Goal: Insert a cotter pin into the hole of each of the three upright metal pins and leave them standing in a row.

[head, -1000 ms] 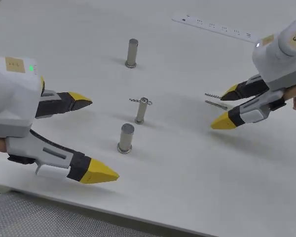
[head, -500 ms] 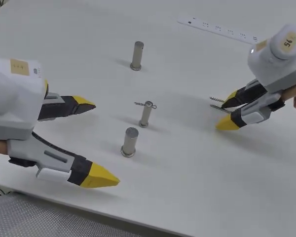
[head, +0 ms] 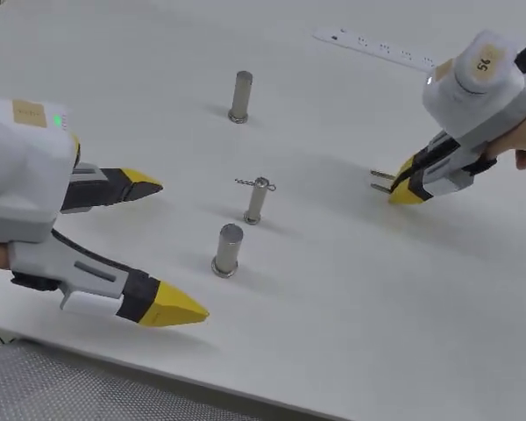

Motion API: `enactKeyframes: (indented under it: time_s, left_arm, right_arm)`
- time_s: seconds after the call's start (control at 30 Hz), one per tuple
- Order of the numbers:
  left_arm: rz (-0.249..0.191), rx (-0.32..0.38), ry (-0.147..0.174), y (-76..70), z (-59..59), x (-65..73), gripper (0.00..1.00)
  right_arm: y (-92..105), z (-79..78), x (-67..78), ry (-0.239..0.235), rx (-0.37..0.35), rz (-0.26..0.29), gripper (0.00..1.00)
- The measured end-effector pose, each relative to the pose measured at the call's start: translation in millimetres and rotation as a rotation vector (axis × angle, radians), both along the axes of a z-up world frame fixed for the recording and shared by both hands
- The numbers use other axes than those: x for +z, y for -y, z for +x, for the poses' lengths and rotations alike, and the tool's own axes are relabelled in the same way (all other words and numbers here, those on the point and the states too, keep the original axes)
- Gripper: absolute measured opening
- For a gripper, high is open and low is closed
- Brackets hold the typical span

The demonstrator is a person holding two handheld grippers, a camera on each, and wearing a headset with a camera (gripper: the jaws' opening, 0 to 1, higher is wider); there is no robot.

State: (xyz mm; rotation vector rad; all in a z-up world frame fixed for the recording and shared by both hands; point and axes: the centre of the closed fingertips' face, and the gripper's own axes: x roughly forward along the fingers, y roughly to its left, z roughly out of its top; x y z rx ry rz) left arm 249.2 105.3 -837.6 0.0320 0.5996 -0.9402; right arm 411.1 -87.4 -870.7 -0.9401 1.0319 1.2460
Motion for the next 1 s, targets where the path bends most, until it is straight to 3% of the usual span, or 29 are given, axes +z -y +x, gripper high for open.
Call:
enactKeyframes:
  time_s: [0.2, 0.5, 0.63, 0.73, 0.87, 0.93, 1.0]
  left_arm:
    - [-0.006, 0.011, 0.004, -2.8, 1.0, 1.8, 0.95]
    - [-0.020, 0.024, -0.002, -4.5, 0.1, 1.0, 0.95]
    - [-0.024, 0.035, -0.003, -6.0, 2.0, 0.6, 0.95]
    - [-0.030, 0.042, -0.003, -6.7, 3.1, 2.0, 0.95]
    - [-0.034, 0.038, 0.009, -5.5, 2.5, 4.8, 0.95]
    - [-0.031, 0.024, 0.031, -3.7, 1.0, 6.7, 0.93]
    - [-0.029, 0.016, 0.027, -1.6, -1.1, 7.2, 0.93]
  right_arm:
    - [0.2, 3.2, -0.7, -0.001, -0.027, -0.027, 0.07]
    - [-0.4, 1.2, -2.2, 0.038, 0.033, -0.077, 0.07]
    - [-0.1, 2.9, -2.1, 0.038, -0.012, -0.072, 0.05]
    - [0.8, 2.6, -2.1, 0.057, 0.016, -0.065, 0.05]
    - [-1.6, 6.4, -3.2, 0.079, 0.014, -0.062, 0.04]
    - [-1.6, 7.0, -3.3, 0.080, 0.004, -0.067, 0.04]
    - [-1.6, 7.5, -3.3, 0.074, -0.008, -0.064, 0.04]
